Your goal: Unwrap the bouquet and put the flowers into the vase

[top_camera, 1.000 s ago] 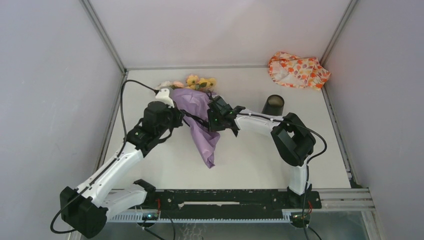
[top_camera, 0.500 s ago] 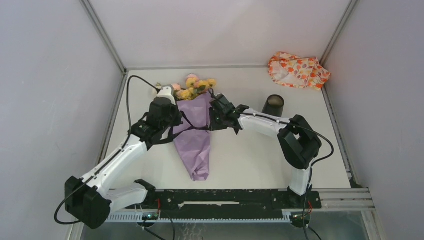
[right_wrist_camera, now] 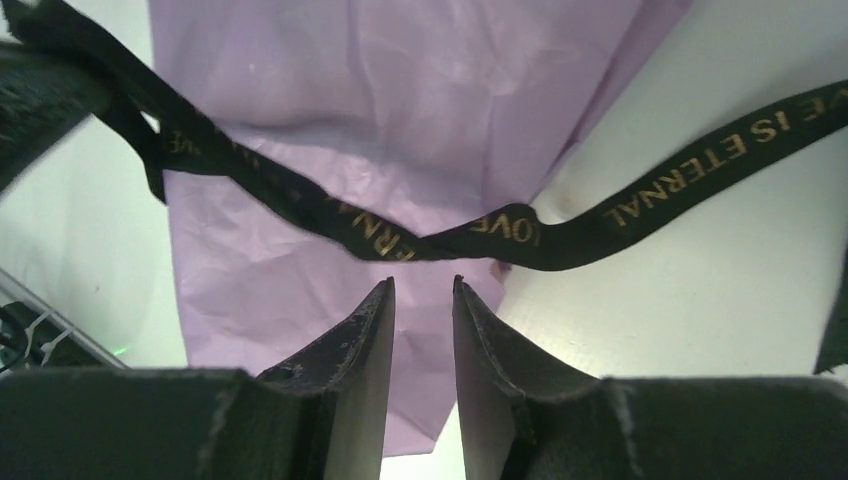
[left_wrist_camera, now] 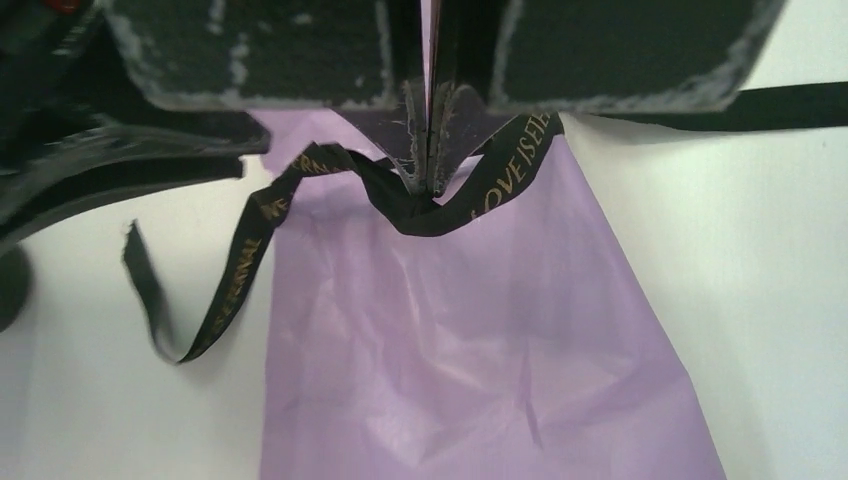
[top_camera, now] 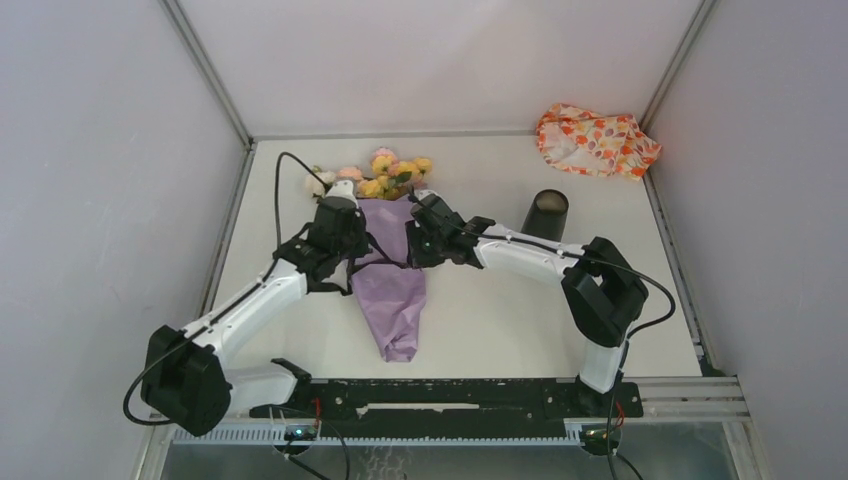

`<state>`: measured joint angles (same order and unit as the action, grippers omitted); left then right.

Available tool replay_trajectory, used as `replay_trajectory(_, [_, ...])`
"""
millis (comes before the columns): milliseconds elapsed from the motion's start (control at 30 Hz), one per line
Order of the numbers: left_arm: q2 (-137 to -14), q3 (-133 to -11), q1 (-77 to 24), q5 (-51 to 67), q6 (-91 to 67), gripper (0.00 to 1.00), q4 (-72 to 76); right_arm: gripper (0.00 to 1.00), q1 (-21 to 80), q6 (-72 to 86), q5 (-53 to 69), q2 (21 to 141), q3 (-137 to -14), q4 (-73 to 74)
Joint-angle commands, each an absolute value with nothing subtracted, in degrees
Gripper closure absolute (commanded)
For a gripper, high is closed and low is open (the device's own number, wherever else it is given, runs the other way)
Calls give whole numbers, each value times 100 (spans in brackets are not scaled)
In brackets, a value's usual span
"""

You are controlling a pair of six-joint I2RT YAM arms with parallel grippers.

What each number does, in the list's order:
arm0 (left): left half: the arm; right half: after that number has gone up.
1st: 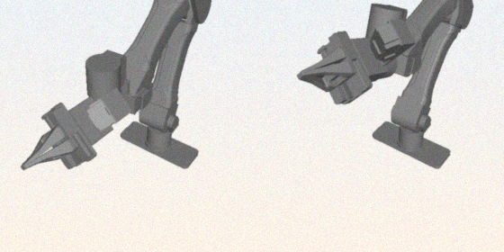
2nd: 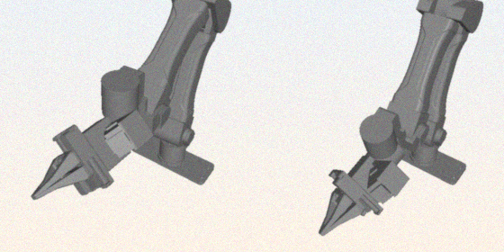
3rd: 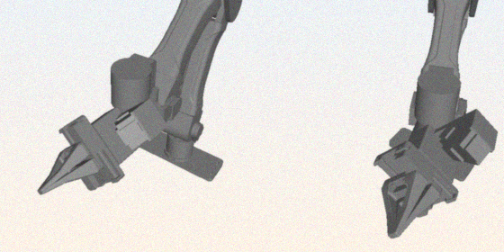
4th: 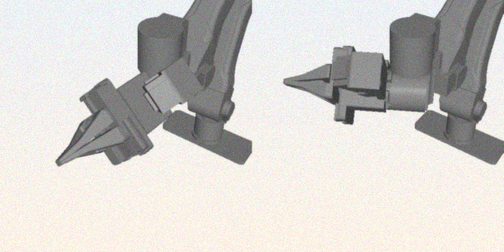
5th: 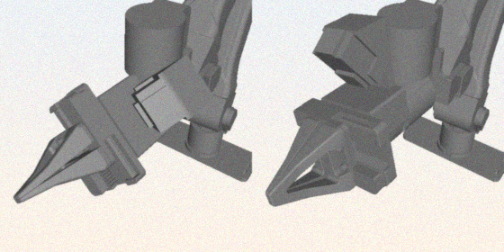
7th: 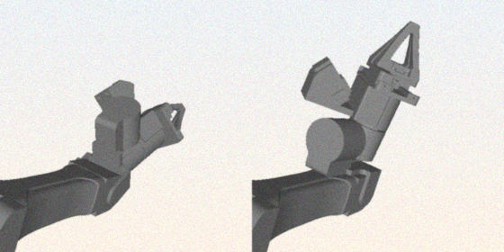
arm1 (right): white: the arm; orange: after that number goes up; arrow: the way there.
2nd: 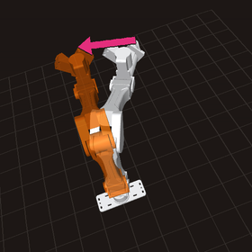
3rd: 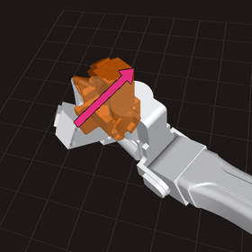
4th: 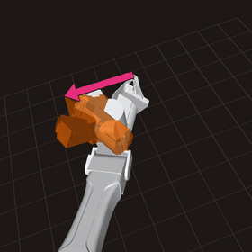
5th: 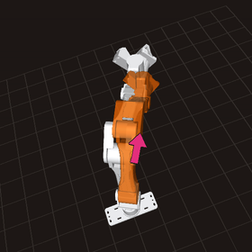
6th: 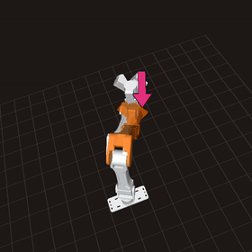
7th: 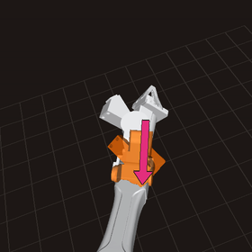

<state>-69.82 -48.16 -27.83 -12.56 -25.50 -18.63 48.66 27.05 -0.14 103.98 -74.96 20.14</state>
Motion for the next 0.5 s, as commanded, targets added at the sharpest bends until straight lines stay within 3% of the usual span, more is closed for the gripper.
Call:
replay_trajectory(0, [-6490,-5520,-2769,-1475,-2541,99,-1963,63,4928,2570,218,10207,-7501,1548])
replay_trajectory(467, [-5961,-5762,-2760,-1433,-2615,93,-2232,63,4844,2707,552,10591,-7506,1200])
